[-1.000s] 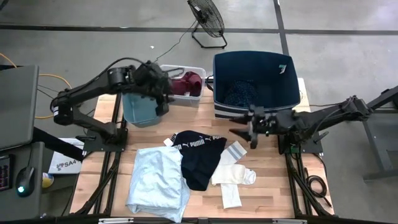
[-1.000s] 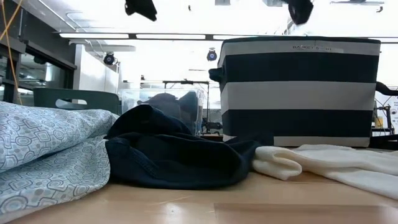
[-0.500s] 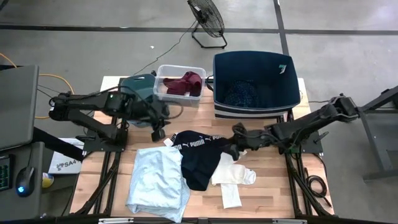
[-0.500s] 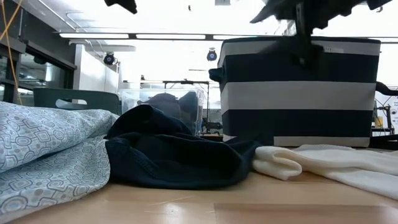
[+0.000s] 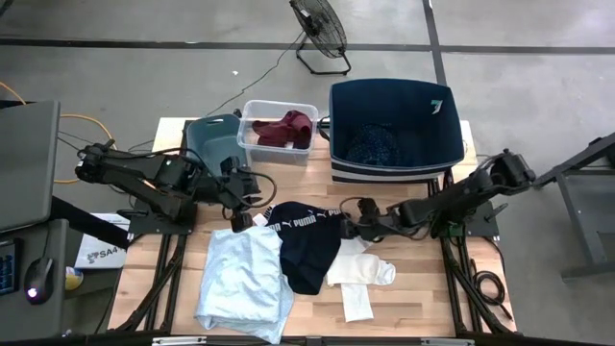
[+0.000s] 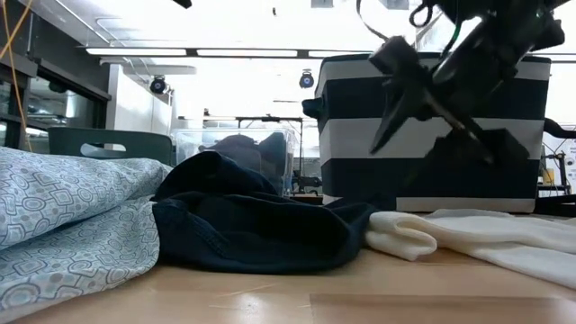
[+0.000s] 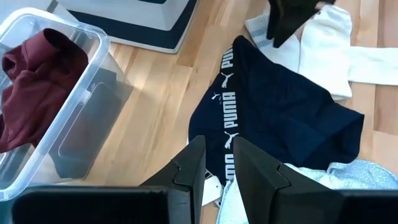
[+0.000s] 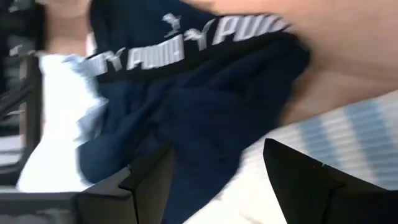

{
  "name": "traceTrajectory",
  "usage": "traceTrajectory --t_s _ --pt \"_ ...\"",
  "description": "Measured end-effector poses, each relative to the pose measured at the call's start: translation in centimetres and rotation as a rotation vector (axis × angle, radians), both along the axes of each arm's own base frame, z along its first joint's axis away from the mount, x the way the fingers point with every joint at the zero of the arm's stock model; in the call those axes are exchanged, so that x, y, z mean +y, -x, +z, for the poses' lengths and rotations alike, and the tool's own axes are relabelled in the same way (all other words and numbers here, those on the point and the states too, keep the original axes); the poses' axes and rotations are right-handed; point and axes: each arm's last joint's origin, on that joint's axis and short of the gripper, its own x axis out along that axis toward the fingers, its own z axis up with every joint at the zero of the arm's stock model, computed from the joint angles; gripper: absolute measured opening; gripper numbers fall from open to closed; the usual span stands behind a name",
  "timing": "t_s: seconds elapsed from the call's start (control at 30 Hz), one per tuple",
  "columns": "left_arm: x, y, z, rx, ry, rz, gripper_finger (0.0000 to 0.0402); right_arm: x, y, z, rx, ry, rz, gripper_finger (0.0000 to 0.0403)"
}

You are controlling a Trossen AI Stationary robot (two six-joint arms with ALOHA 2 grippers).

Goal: Pick & Place Cloths
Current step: Put the blue boxer shorts into the transparent bin

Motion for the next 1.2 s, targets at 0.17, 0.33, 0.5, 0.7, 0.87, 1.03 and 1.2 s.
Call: traceTrajectory --t_s 0.17,0.33,0.5,0.7,0.87,1.03,1.2 --pt "0.1 0.0 0.0 -0.005 -0.002 0.005 0.008 -1.2 -0.3 -0.9 0.042 0.028 -0.056 0.024" --pt "0.1 0.0 0.0 -0.004 -0.005 0.002 0.008 -2.7 -0.5 -1.2 0.075 0.065 -0.096 0.024" --pt "0.1 0.0 0.0 -0.002 -0.009 -0.002 0.008 -3.7 -0.6 -1.3 0.088 0.08 -0.087 0.024" --pt "0.1 0.0 0.0 0.002 -0.02 -0.013 0.008 -3.9 -0.7 -1.5 0.096 0.079 -0.09 0.024" --pt "0.1 -0.1 0.0 0.002 -0.02 -0.014 0.008 -3.5 -1.3 -2.8 0.103 0.057 -0.083 0.024" --pt "0.1 0.0 0.0 0.006 -0.028 -0.023 0.008 -3.2 -2.7 -3.9 0.026 0.029 -0.075 0.024" --pt "0.1 0.0 0.0 0.009 -0.037 -0.032 0.008 -3.1 -3.3 -4.3 -0.025 0.015 -0.067 0.0235"
